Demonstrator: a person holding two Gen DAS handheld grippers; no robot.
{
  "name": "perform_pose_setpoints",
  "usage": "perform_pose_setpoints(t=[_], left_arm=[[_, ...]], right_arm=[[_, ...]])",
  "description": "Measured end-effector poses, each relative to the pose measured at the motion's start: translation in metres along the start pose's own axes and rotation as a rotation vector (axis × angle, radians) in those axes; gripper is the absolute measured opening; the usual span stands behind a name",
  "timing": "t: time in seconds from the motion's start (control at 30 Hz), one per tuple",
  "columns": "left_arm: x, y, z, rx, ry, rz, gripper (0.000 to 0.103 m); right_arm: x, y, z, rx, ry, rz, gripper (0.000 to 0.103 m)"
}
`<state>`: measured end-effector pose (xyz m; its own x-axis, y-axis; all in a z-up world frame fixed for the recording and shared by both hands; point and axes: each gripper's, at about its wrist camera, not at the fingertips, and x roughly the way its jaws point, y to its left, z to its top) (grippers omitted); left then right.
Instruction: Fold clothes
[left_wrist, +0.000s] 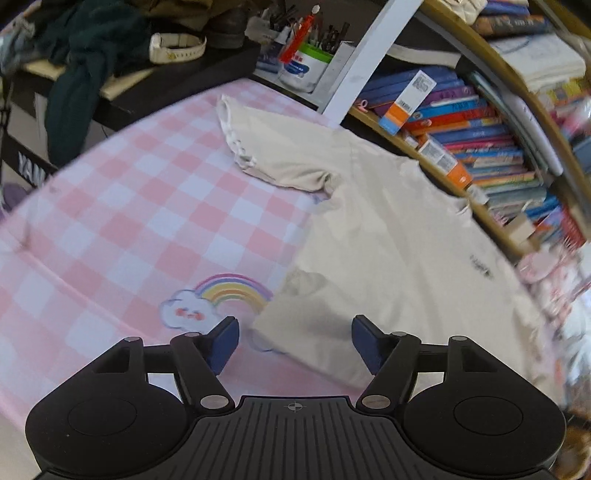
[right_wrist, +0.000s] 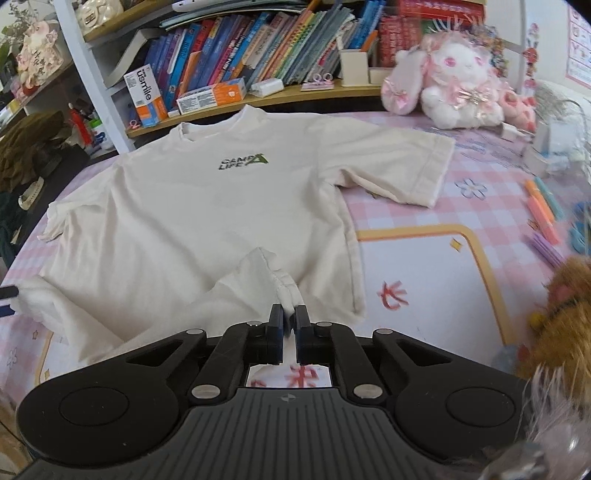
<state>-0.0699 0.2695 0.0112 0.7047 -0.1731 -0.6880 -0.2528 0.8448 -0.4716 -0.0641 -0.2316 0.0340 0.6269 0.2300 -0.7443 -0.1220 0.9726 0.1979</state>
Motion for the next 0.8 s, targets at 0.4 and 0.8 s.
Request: perform_pose_setpoints(t=[0.4, 0.8], left_arm=[[-0.052, -0.015, -0.020, 0.033, -0.063, -0.017, 0.009], [-0.107, 0.019, -0.085, -0.009, 0.147, 0.039, 0.017]], right_arm=[[-0.049, -0.012, -0.038, 0.093, 0.033, -0.026, 0.005], [-0.108, -0.024, -0.094, 0.221, 0.106, -0.029, 0.005]])
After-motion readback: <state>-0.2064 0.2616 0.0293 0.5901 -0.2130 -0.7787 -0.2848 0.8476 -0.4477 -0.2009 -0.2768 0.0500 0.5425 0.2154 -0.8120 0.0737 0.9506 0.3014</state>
